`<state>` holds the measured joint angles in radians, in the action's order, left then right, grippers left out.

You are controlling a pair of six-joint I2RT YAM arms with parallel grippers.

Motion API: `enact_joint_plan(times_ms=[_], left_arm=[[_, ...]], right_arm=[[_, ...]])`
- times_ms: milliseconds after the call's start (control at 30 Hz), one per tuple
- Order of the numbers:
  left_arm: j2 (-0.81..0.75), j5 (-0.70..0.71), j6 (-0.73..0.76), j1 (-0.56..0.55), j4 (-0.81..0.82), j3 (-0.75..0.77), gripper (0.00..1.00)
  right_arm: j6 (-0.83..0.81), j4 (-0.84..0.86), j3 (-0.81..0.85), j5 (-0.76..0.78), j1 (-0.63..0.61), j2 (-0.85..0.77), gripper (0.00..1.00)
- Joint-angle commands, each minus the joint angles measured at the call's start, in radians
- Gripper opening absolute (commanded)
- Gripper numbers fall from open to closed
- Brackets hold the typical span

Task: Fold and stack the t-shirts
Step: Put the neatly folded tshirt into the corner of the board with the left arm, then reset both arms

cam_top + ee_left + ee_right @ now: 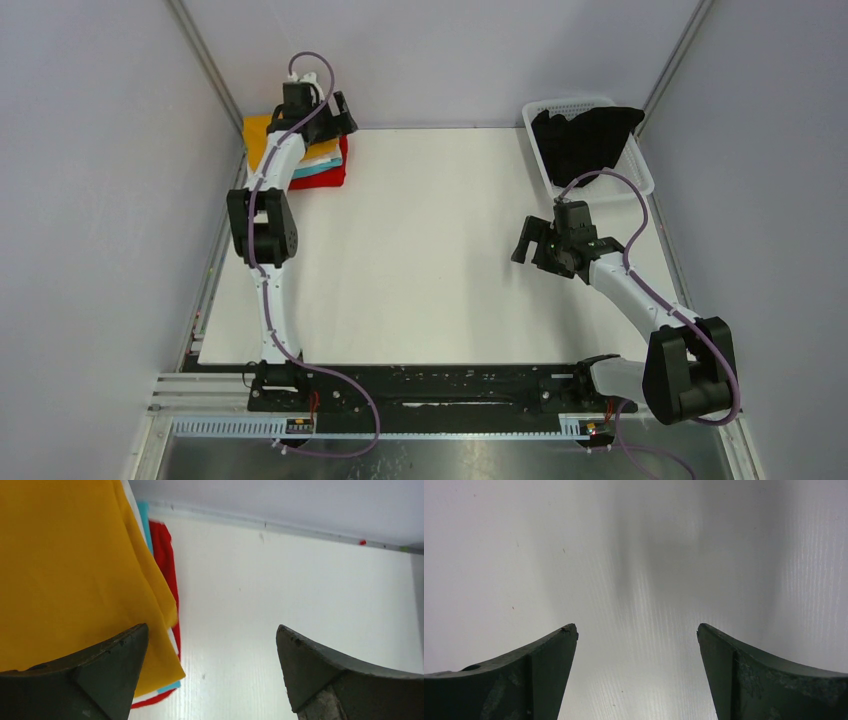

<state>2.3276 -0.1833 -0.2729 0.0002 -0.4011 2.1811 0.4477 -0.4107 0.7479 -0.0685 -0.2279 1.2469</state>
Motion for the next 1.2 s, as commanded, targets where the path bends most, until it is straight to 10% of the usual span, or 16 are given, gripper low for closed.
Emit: enact_joint_plan(times_ms=[0,467,733,1167], left_arm=[[0.041,-0.160,-0.143,0.024,0.029,-0.077,0.99],[0.130,-0.235,-0.215,0.028,-0.056,-0.022,0.99],[-0.117,-0.192,-0.185,-0.016,-0.130,0.054,0.99],[-0.994,0.060,-0.248,-0.215,-0.014,-0.916,0.99]], right_arm=[[-0.018,0.000,0.018,0.008,0.002,0.008,0.98],[-0.011,0.000,-0.001,0.016,0.002,-0.039,0.98],[-0.005,-0.005,-0.014,0.020,0.002,-0.130,0.98],[0.044,-0.054,-0.107,0.183,0.002,-0.380,0.98]])
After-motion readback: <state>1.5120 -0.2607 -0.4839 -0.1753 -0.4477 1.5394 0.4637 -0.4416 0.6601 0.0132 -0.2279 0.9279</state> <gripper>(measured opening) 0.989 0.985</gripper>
